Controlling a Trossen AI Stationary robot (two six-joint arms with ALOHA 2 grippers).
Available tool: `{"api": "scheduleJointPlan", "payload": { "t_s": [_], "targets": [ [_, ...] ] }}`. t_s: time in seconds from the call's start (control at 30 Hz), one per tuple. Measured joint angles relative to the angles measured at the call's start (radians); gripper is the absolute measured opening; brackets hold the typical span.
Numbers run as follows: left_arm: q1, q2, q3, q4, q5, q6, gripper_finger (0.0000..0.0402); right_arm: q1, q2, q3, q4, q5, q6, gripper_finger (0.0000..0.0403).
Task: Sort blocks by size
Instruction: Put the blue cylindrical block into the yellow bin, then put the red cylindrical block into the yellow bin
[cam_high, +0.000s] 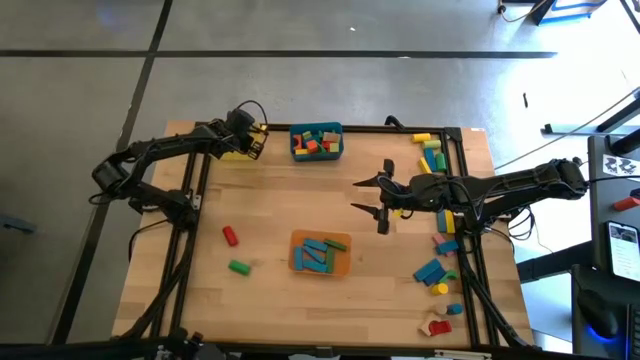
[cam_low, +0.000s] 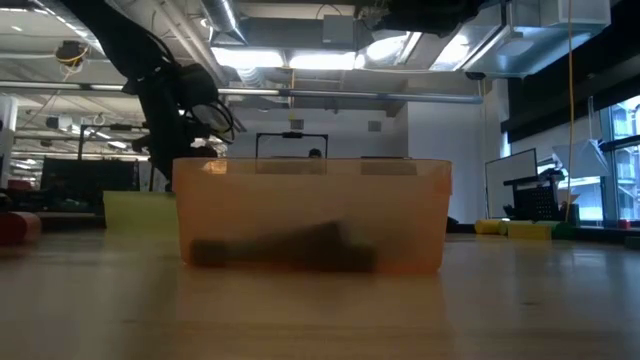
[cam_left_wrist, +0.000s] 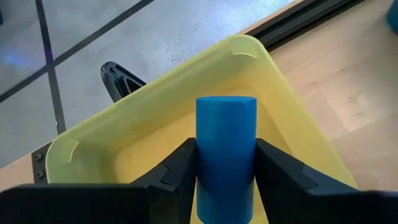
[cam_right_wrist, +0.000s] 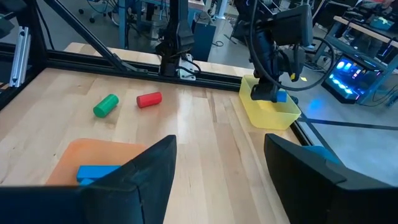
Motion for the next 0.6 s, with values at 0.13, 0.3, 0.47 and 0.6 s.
{"api": "scheduleJointPlan", "payload": {
  "t_s": [0.13, 0.3, 0.47, 0.6],
  "targets": [
    [0.000, 0.000, 0.000, 0.001, 0.000, 0.030, 0.0144, 0.000, 0.000, 0.000, 0.000, 0.000, 0.000, 0.0241],
    [0.000, 0.000, 0.000, 0.002, 0.002, 0.030, 0.0180, 0.000, 0.000, 0.000, -0.001, 0.001, 0.000, 0.0241],
    [-0.009, -0.002, 0.000, -0.007, 0.002, 0.030, 0.0199, 0.000, 0.000, 0.000, -0.001, 0.001, 0.000, 0.0241],
    [-0.043, -0.026, 0.001, -0.040, 0.002, 0.033, 0.0202, 0.000, 0.000, 0.000, -0.001, 0.001, 0.000, 0.0241]
  ]
}}
